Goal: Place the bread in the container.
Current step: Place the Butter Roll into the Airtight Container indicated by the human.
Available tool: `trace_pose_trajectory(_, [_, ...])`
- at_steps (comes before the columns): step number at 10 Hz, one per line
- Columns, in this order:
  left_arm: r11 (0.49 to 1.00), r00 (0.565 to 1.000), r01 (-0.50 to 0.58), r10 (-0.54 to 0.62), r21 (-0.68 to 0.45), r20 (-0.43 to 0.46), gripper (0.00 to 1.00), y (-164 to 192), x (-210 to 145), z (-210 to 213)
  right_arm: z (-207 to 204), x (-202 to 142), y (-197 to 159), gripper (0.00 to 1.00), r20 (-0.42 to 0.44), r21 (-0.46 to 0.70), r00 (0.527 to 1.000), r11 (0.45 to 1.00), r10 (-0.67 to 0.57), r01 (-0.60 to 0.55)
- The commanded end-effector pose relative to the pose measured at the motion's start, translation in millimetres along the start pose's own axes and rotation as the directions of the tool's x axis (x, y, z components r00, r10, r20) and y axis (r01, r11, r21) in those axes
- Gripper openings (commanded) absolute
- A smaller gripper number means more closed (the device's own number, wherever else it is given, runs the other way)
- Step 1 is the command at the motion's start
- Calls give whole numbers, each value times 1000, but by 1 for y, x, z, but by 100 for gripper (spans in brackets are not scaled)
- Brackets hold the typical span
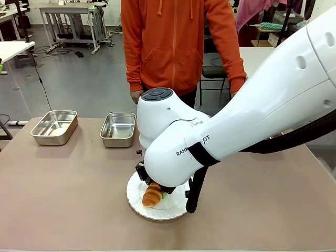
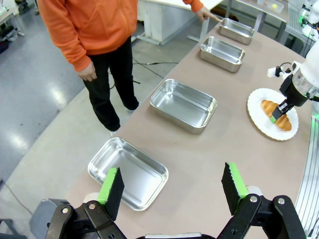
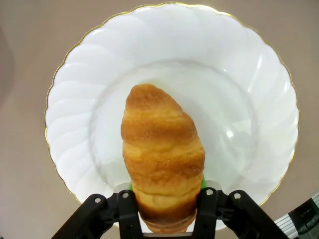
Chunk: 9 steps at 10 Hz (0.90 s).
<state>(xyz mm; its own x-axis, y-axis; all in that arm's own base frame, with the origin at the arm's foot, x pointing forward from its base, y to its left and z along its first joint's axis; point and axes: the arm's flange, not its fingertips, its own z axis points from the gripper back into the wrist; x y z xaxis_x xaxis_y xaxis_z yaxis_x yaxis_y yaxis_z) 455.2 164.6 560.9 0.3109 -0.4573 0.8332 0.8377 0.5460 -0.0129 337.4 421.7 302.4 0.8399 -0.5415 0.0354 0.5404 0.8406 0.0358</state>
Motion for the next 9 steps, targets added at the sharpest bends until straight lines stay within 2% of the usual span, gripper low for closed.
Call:
trace_pose_trajectory(1, [1000, 1000, 7, -7, -1, 0, 100, -2, 1, 1, -2, 0, -2, 45, 1, 17, 1000, 1000, -13, 13])
trace_pose_trajectory(2, [1000, 1000, 7, -7, -1, 0, 100, -2, 1, 1, 0, 0, 0, 45, 0, 0, 1000, 1000, 0, 0])
trace_pose_trajectory(3, [1000, 1000, 7, -7, -1, 0, 100, -2, 1, 1, 22, 8, -1, 45, 14, 30, 999, 999, 32, -33])
trace_pose_trajectory(4, [1000, 1000, 7, -7, -1, 0, 100, -2, 1, 1, 53, 21, -2, 45, 36, 71, 999, 997, 35, -37])
trace_pose_trajectory(6, [1000, 1000, 7, -7, -1, 0, 100, -2, 1, 1, 125, 57, -9, 45, 10, 114, 998, 992, 54, -55])
trace_pose_trajectory(8, [1000, 1000, 7, -7, -1, 0, 100, -2, 1, 1, 182, 105, -23, 45, 50, 99, 989, 984, 141, -146])
trace_pose_trajectory(9, [1000, 1000, 7, -7, -1, 0, 100, -2, 1, 1, 201, 145, -36, 45, 7, 93, 948, 943, 319, -318])
